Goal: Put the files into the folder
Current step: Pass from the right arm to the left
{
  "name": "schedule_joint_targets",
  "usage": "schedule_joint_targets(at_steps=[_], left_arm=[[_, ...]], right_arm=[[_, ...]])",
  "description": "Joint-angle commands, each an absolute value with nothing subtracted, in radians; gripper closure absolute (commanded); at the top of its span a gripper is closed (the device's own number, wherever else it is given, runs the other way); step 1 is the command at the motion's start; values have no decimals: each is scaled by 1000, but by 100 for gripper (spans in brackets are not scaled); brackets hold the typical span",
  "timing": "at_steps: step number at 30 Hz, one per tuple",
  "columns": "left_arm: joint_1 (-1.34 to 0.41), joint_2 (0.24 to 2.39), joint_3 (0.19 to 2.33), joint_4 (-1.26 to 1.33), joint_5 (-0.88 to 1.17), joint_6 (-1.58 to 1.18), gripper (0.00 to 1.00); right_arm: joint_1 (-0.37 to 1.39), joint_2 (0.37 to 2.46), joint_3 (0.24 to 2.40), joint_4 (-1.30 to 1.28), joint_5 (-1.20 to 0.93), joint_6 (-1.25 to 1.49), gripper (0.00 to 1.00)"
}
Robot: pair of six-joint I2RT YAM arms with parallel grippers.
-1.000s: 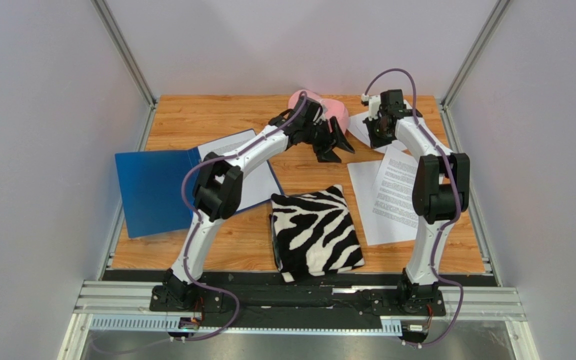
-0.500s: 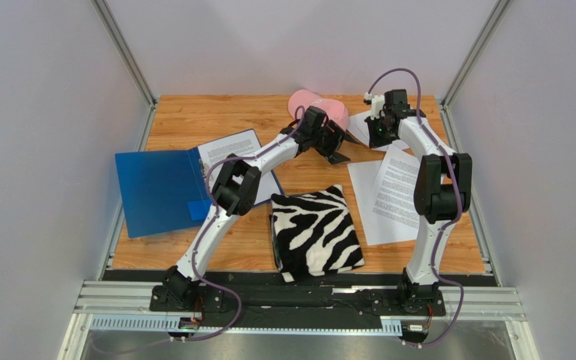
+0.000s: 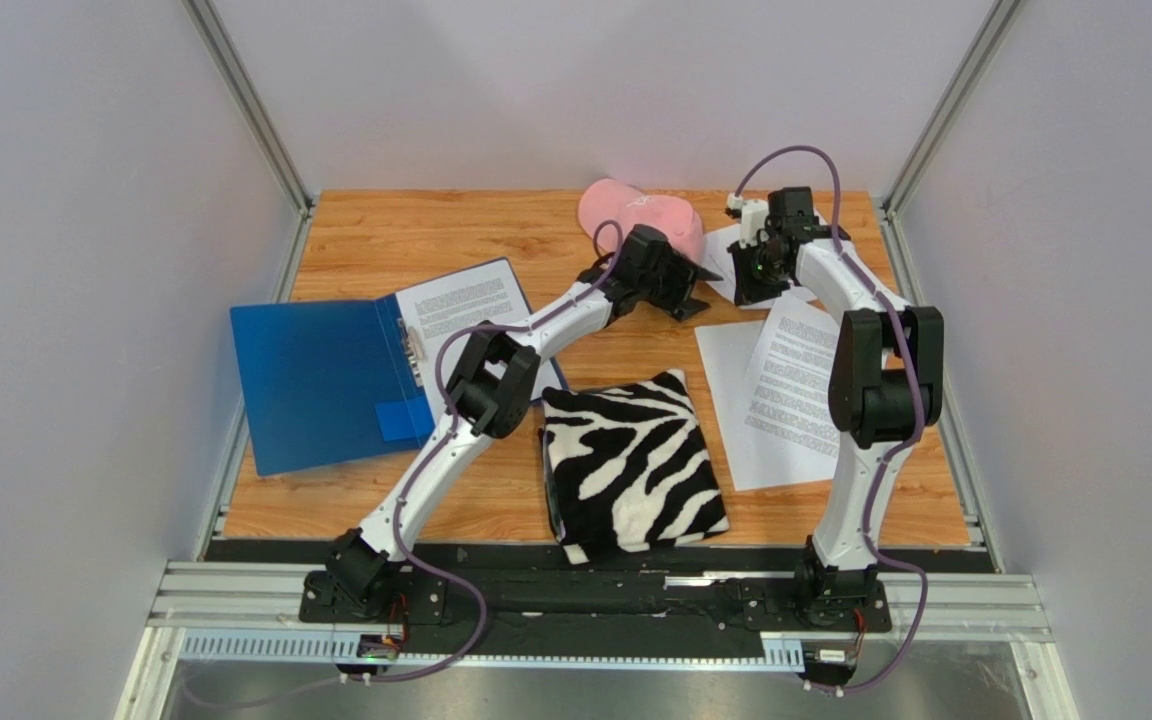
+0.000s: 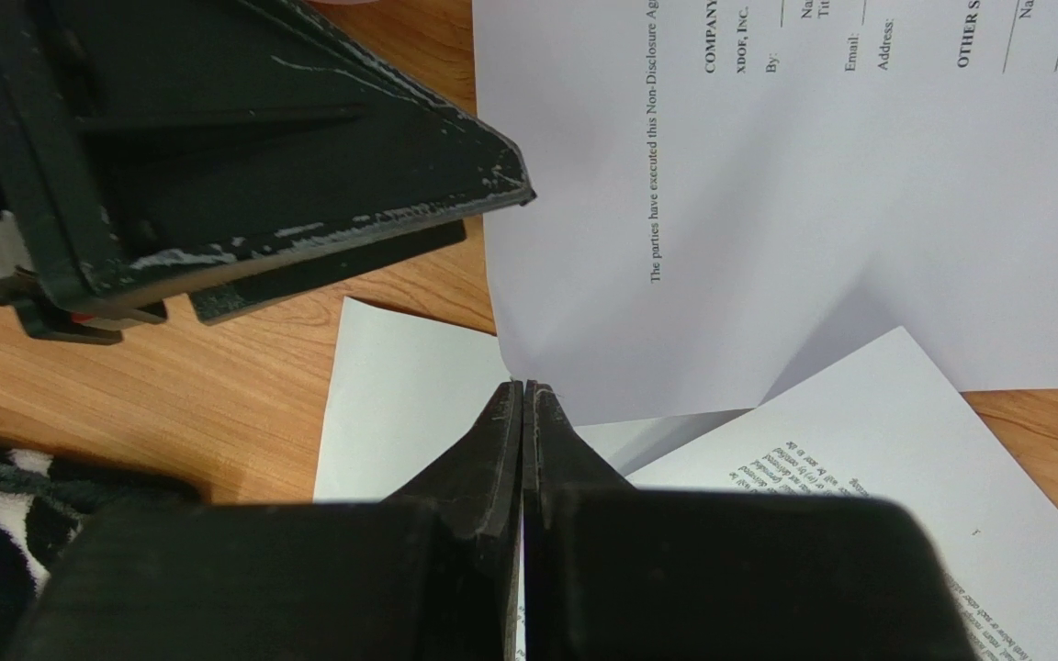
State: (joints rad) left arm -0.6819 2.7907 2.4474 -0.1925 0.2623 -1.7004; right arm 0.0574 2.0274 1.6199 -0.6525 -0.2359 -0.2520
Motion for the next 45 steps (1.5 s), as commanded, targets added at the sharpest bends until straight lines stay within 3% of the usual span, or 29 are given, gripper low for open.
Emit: schedule_joint_targets(at_steps=[1,12,15,16,19,20,22,26,29,31,38,45], left_arm=[[-713,2812,2461,-107,183,-1736,40],[-735,2803,2444,-55,144,-1735,59],[-733,2793,2439,-43,147,-1707,69],[-732,2789,2436,-43,149,-1701,79],[-729,2777,2434,-49,158,-1666,97],[-729,2772,2431,-49,161,-1654,100],[-726,2757,2425,-43,170,-1635,100],[-726,2729,2441,-44,173,-1551,100],[-733,2723,2483,-35,192,-1516,100],[-741,2709,2487,-12,201,-1508,100],[-769,2646,2484,41,253,-1526,100],[-775,2536,2433,49,310,-1525,100]], right_arm=[[55,1957,1615,-630,-259,-236,100],[60,1945,1597,-649,-278,-241,100],[64,1934,1592,-653,-276,-247,100],[63,1930,1586,-660,-275,-250,100],[69,1911,1582,-660,-250,-252,100],[69,1904,1582,-658,-236,-232,91],[60,1864,1578,-652,-209,-200,70],[49,1751,1545,-614,-109,-66,49],[41,1697,1569,-673,88,-6,41],[9,1686,1604,-739,173,79,39],[-106,1571,1540,-718,173,108,36],[-104,1382,1346,-505,152,17,32]])
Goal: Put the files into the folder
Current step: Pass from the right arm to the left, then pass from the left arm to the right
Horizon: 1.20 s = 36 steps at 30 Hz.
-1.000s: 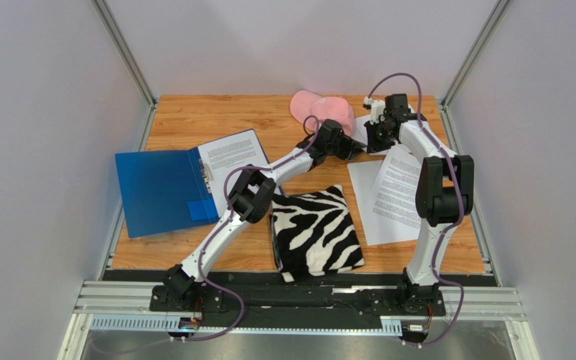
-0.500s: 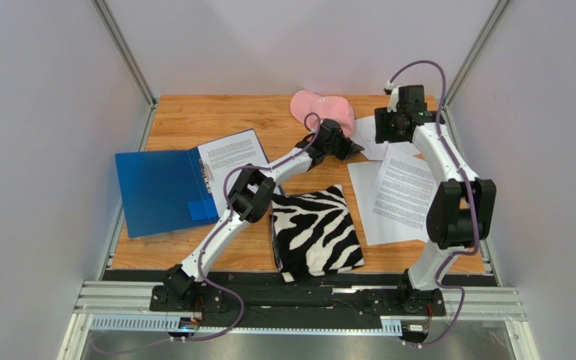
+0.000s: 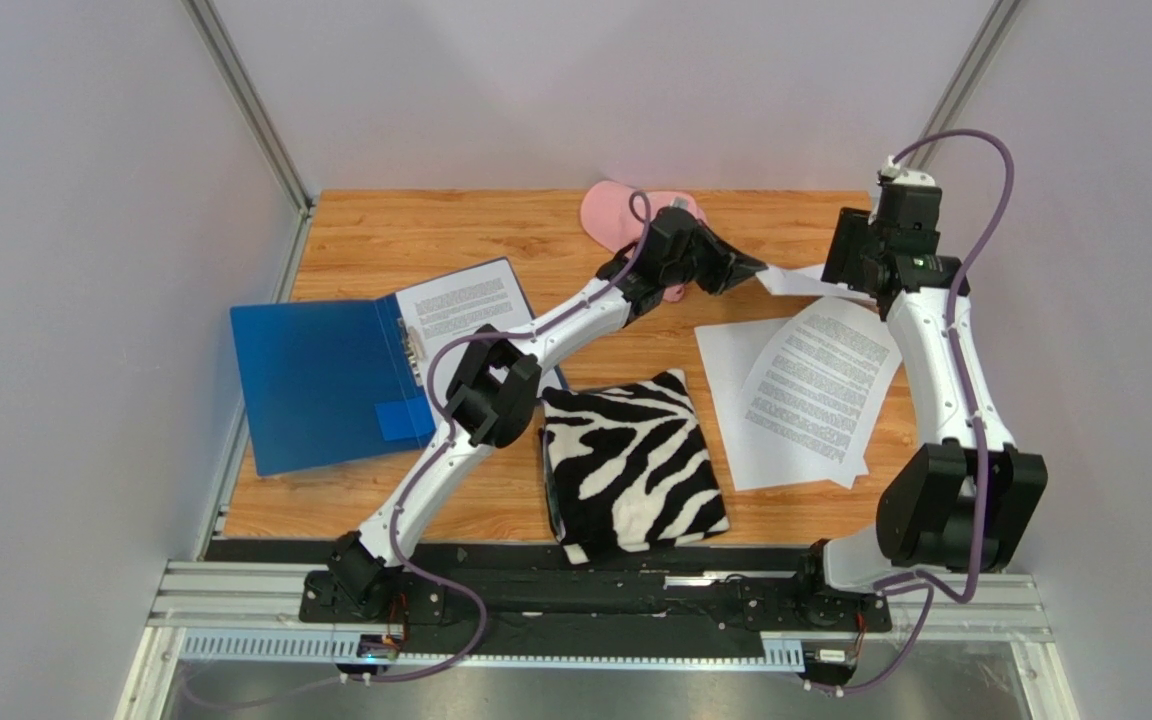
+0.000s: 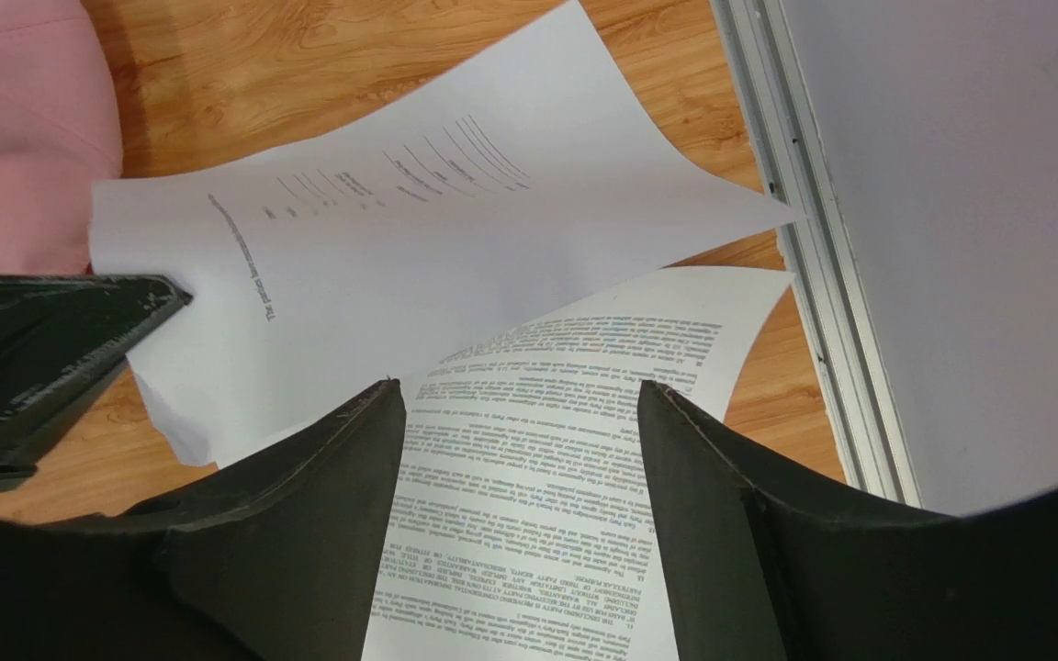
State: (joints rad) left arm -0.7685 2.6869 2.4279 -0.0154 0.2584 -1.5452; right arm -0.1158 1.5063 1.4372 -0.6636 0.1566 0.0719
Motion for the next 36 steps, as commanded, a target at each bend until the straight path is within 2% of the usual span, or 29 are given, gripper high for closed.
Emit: schedule_joint_targets(at_steps=[1,2,4,11,19,25,29,33,36], left_arm=[[-773,2517,2445,31,324,-1517,100],[-773,2508,2450,20,330,-1497,100],[-769,2475,2459,-23,341,-1467,100],[-727,2346,2404,-147,391,-1301,100],[-618,2120,2232,-346,475,-1229,100],[-571,2046,2217,-534,526,-1187,100],[-561,1979,2172,-583,509,-1181,100],[-543,1882,2079,-578,480,-1203,100],[-528,1846,2045,-575,492,-1210,100]], right_arm=[[-106,1355,1323,-439,125,9,30],[-106,1314,1296,-408,101,5,23],[-106,1281,1249,-327,14,-34,19],[-92,1264,1316,-324,-186,-70,16],[-66,1212,1240,-271,-480,-238,14],[-6,1085,1092,-131,-653,-278,14],[116,1110,1103,-202,-623,-351,14],[309,1153,1123,-251,-455,-432,14],[385,1164,1111,-198,-338,-425,15]])
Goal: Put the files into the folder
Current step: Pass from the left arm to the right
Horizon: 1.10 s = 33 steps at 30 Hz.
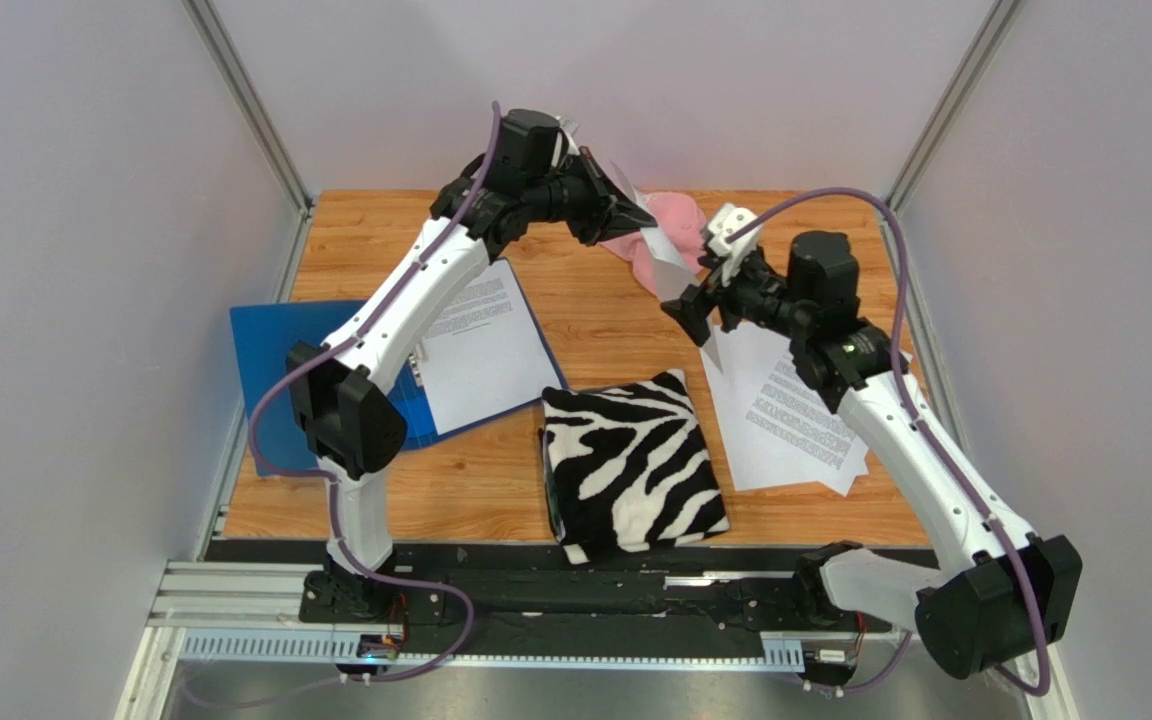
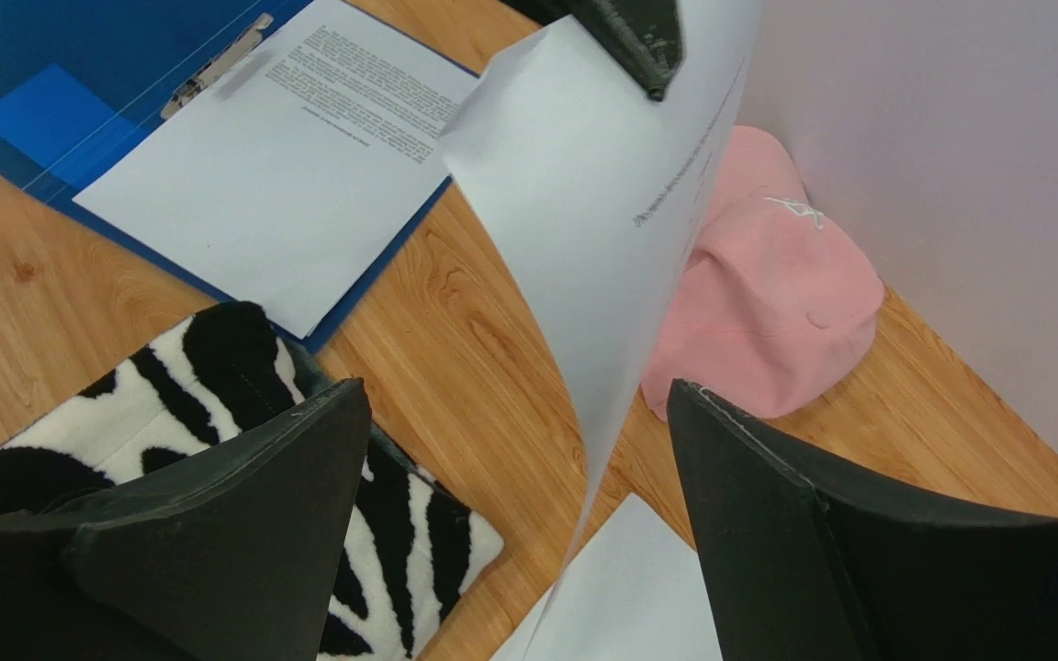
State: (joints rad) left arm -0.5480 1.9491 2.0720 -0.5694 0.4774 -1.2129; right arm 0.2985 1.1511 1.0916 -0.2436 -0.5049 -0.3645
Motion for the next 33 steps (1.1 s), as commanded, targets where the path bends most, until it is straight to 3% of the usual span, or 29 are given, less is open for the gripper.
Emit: schedule_joint_targets(at_steps=[1,5,8,13,20,23,24,25,26,28,29,33], left_arm=[[-525,1836,2039,-578,498,-1212,100],[-520,1758,1959,-574,485,-1209,100],[-512,1695,1882,-558,477,-1213,100],[-488,1618,1783,-534,482,-1241,100],[-462,1530,1714,-505,479,-1273,100],[-428,1482,1669,-468,483,-1263,100],[-416,1464,1655,-451,486,-1221,97],[-401,1442,1640,-440,479,-1192,91],[-370,1390,1602,-430,444,-1137,73],[-330,1332,1565,-440,405,-1082,58],[-286,1274,1540,-472,367,-1012,37],[-204,1154,1560,-636,232,-789,24]], right_arm=[[402,1169,1101,-186,-312,-434,16],[460,1207,1115,-158,-189,-417,29],[477,1235,1146,-179,-146,-403,48],[479,1221,1149,-173,-176,-396,48],[524,1290,1189,-152,-252,-336,58],[544,1324,1232,-147,-284,-289,82],[545,1353,1250,-146,-299,-267,99],[545,1370,1288,-146,-319,-214,100],[548,1388,1313,-146,-349,-184,100],[549,1452,1386,-143,-357,-81,100],[551,1475,1413,-149,-385,-52,100],[552,1644,1610,-236,-465,89,100]])
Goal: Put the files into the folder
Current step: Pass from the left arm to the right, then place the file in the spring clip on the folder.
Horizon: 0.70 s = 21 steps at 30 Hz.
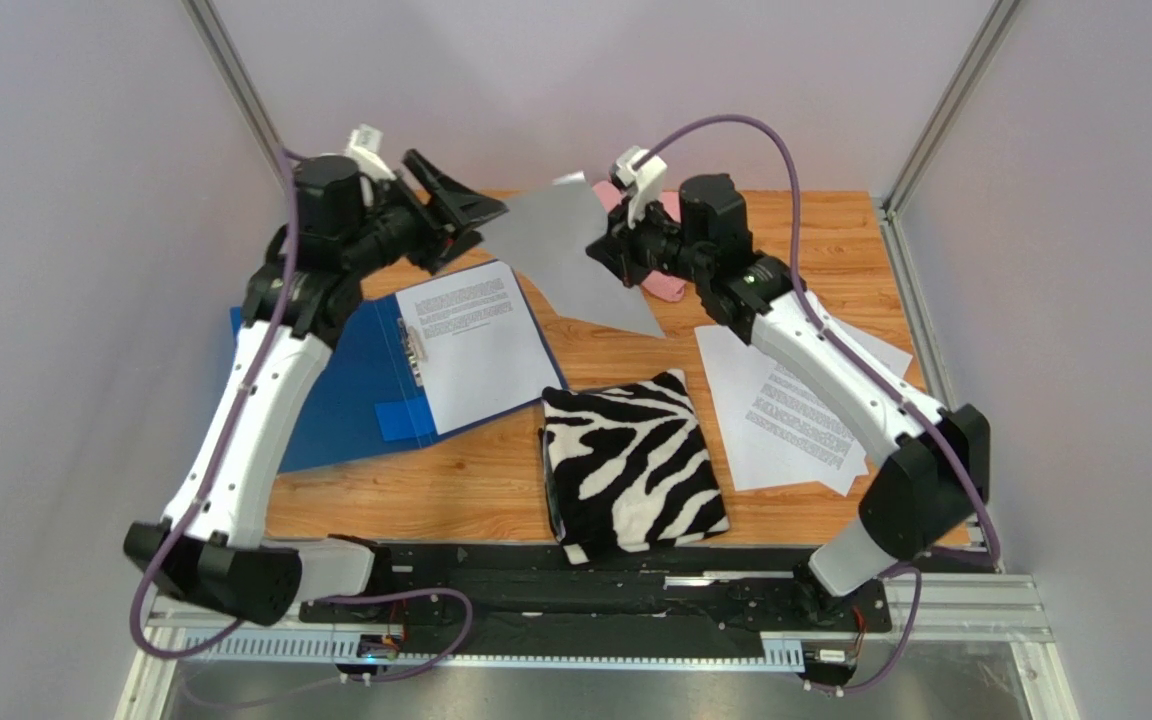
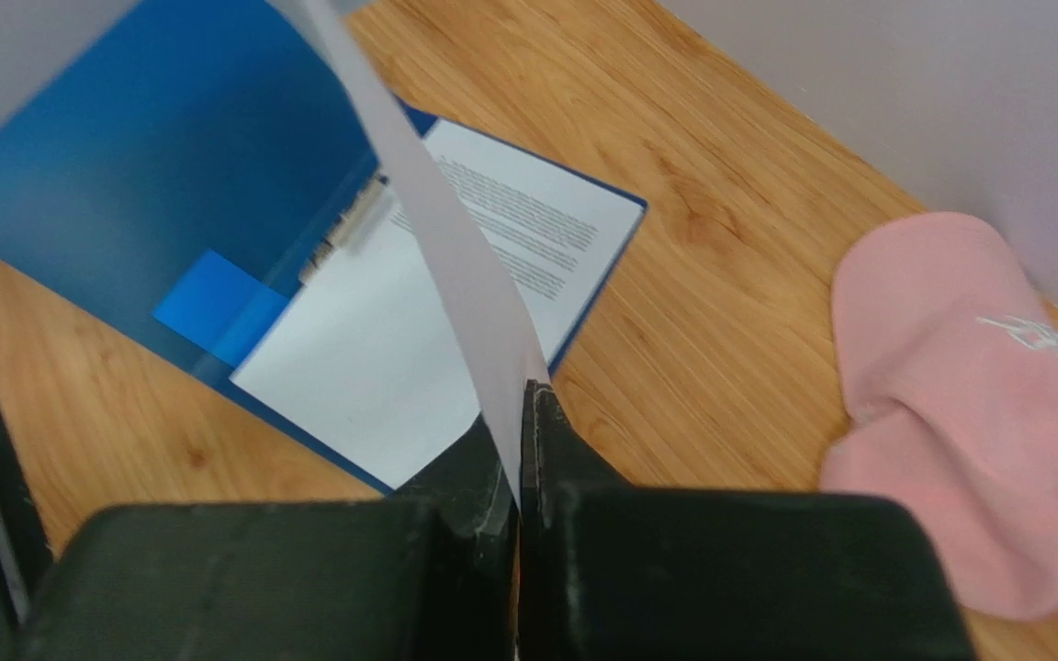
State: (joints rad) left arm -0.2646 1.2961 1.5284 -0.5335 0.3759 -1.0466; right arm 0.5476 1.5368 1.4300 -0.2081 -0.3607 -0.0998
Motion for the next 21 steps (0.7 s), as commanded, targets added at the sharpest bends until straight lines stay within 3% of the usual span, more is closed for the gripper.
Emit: schedule_joint_targets(at_steps=[1,4,10,15,21], left_arm=[[-198,1131,1569,-672,188,-743,22],[-198,1022,1578,-793,16,-559,21],[-198,916,1554,-903,-145,-390,21],[-198,885,1511,-928,-193,-342,21],[-198,882,1433,-901,-157,-348,23]], right_arm=[[552,1728,1656,-264,-495,131,100],[552,1891,1889,-411,-603,199,100],[537,2173,2058,-421,-800,412,100],[526,2350,2108,-279,-951,664,100],[508,2497,2200,-304,-966,704,100]])
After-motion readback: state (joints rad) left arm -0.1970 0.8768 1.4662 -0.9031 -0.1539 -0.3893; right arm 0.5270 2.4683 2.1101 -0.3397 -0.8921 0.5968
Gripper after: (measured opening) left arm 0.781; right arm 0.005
